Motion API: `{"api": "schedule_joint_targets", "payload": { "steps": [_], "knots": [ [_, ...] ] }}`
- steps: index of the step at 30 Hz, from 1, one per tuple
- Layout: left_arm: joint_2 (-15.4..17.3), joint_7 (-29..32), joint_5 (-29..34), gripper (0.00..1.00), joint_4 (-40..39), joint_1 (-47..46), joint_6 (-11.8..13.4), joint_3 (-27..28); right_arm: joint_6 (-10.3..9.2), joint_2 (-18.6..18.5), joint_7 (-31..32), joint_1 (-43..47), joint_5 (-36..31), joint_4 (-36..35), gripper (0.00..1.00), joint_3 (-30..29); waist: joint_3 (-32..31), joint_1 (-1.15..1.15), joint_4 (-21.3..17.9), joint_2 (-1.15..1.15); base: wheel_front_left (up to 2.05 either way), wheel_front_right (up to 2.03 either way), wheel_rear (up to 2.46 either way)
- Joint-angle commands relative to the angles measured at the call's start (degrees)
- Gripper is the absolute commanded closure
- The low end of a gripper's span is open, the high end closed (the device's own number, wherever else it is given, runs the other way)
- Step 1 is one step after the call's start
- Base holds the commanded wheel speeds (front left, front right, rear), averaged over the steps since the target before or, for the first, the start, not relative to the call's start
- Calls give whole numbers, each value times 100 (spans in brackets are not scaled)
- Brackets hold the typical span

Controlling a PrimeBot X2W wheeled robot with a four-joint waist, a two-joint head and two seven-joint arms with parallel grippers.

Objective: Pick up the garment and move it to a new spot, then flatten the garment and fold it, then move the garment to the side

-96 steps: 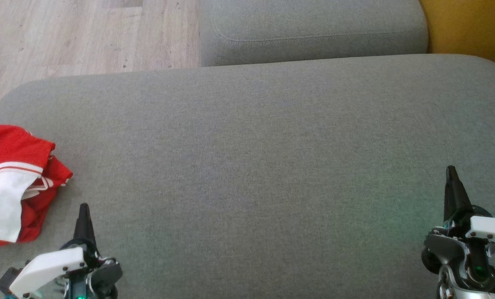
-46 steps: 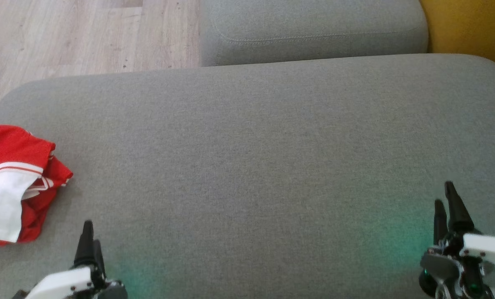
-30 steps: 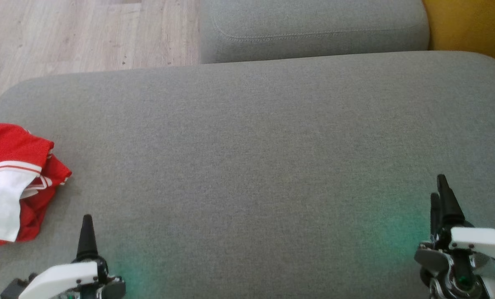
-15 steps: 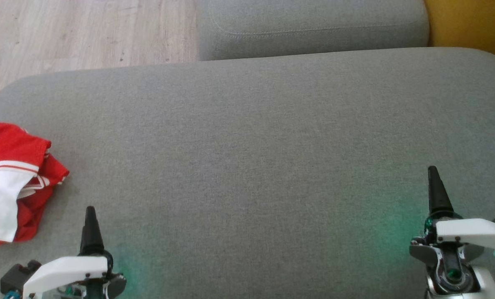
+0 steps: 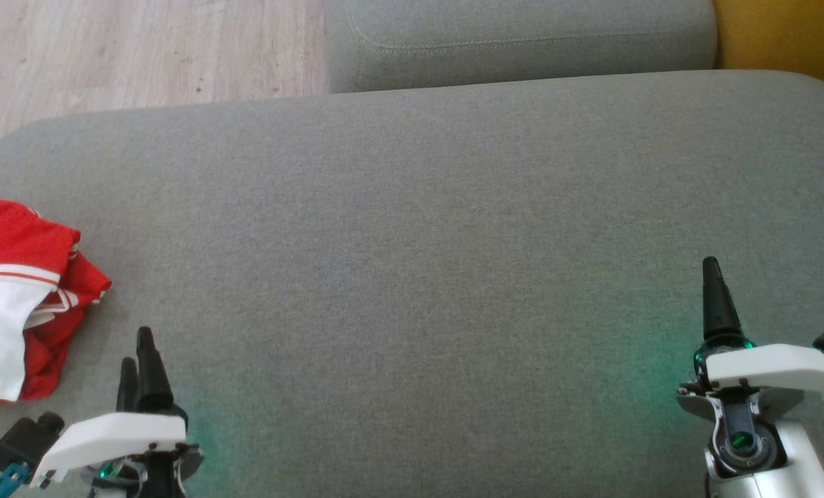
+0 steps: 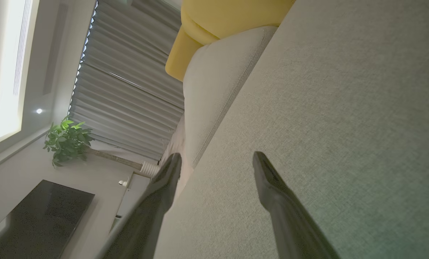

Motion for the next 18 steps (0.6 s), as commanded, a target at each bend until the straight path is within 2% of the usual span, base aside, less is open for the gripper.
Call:
{"api": "schedule_joint_targets", "payload": {
  "steps": [1, 18],
  "knots": [
    [114, -54, 166, 0, -164, -298, 32, 100, -1, -104, -72, -341, -151, -164, 0, 80, 8, 0, 6, 0, 0, 0, 0],
    [107, -340, 1493, 0, 9, -464, 25, 13, -2, -133, -359, -486, -1487, -28, 0, 196, 57, 0, 87, 0, 0, 0, 0]
  ]
}}
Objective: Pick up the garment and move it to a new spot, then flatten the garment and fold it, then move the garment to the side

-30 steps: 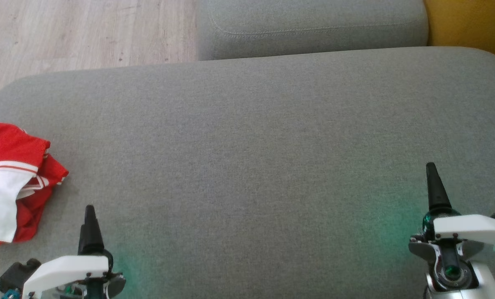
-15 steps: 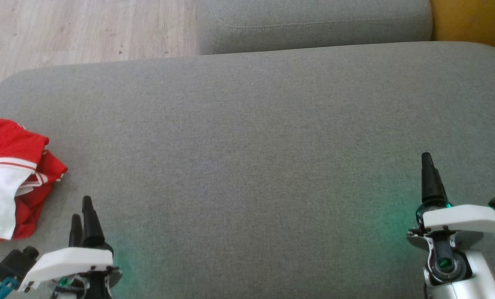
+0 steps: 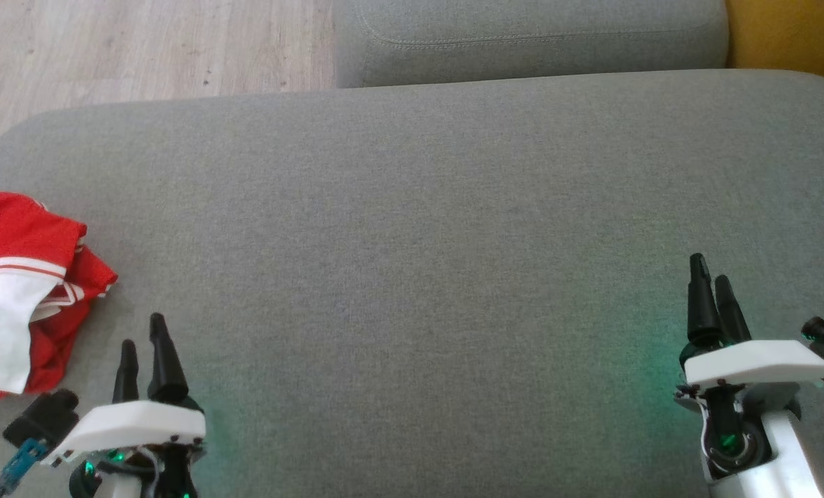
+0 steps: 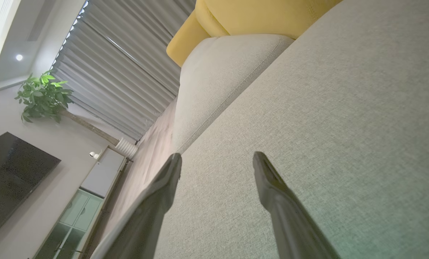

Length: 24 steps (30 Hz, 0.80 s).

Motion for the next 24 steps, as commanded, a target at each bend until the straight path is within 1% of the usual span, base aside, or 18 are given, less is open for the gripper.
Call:
{"api": "schedule_joint_targets", "payload": {
  "steps": [1, 16, 19, 24],
  "knots": [
    [105, -86, 255, 0, -135, -303, -4, 40, -2, -72, -88, -407, -255, -148, 0, 99, 0, 0, 0, 0, 0, 0, 0],
    [116, -339, 1475, 0, 269, -555, -13, -351, -2, -24, -342, -657, -1513, 177, 0, 355, -57, 0, 13, 0, 0, 0, 0],
    [111, -372, 1633, 0, 322, -571, 10, -408, -2, -9, -376, -680, -1698, 245, 0, 389, -63, 0, 22, 0, 0, 0, 0],
    [98, -473, 2068, 0, 429, -588, 114, -533, -2, 39, -477, -717, -2211, 353, 0, 503, -68, 0, 45, 0, 0, 0, 0]
  ]
}}
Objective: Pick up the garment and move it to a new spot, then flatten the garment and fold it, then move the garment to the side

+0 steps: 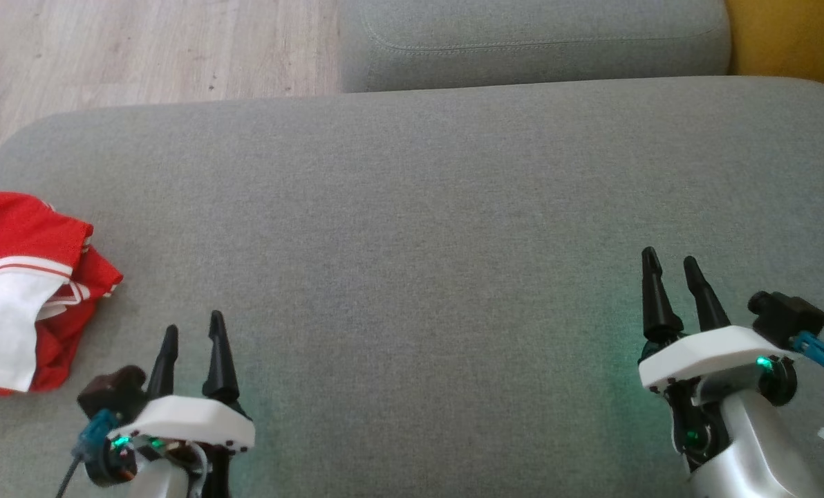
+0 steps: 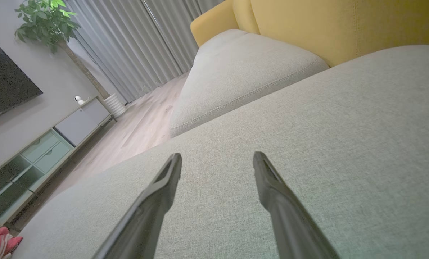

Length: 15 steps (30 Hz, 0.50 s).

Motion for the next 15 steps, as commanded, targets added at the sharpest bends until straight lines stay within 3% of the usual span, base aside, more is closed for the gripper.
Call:
{"api": "schedule_joint_targets", "payload": {
  "steps": [1, 15],
  "knots": [
    [99, -89, 184, 0, -134, -332, 24, 88, -2, 22, -97, -355, -187, -139, 0, 121, 1, 0, 7, 0, 0, 0, 0],
    [186, -324, 1121, 0, 150, -852, 144, -36, -3, 58, -333, -722, -1194, 69, 0, 276, 127, 0, 36, 0, 0, 0, 0]
  ]
}}
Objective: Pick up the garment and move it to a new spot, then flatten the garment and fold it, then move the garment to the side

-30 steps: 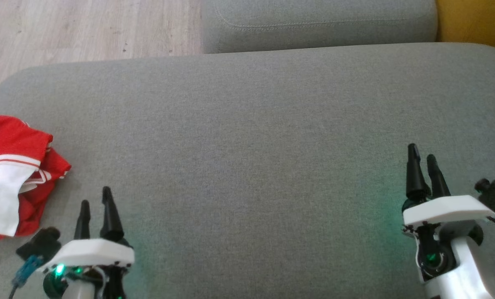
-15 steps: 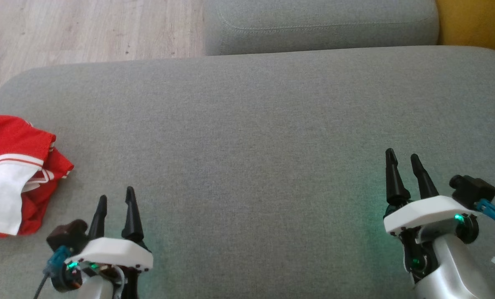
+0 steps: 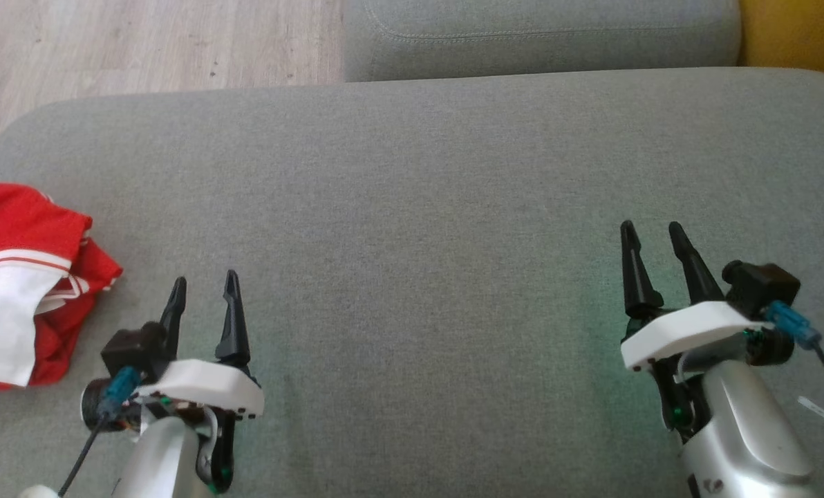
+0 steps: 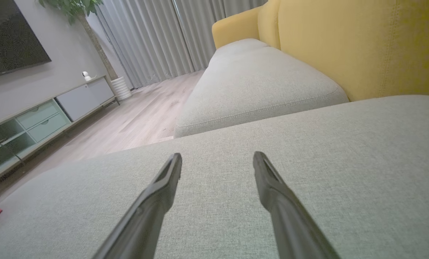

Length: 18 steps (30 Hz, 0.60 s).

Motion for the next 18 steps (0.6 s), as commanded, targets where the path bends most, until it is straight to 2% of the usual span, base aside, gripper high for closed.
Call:
{"api": "schedule_joint_targets", "payload": {
  "steps": [1, 18],
  "knots": [
    [145, -89, 171, 0, -93, -285, 49, 131, -3, 37, -91, -293, -178, -111, 0, 129, -4, 0, -4, 0, 0, 0, 0],
    [60, -376, 1138, 0, 5, -134, 333, 293, -3, 78, -379, -225, -1419, 43, 0, 10, -133, 0, 52, 0, 0, 0, 0]
  ]
}}
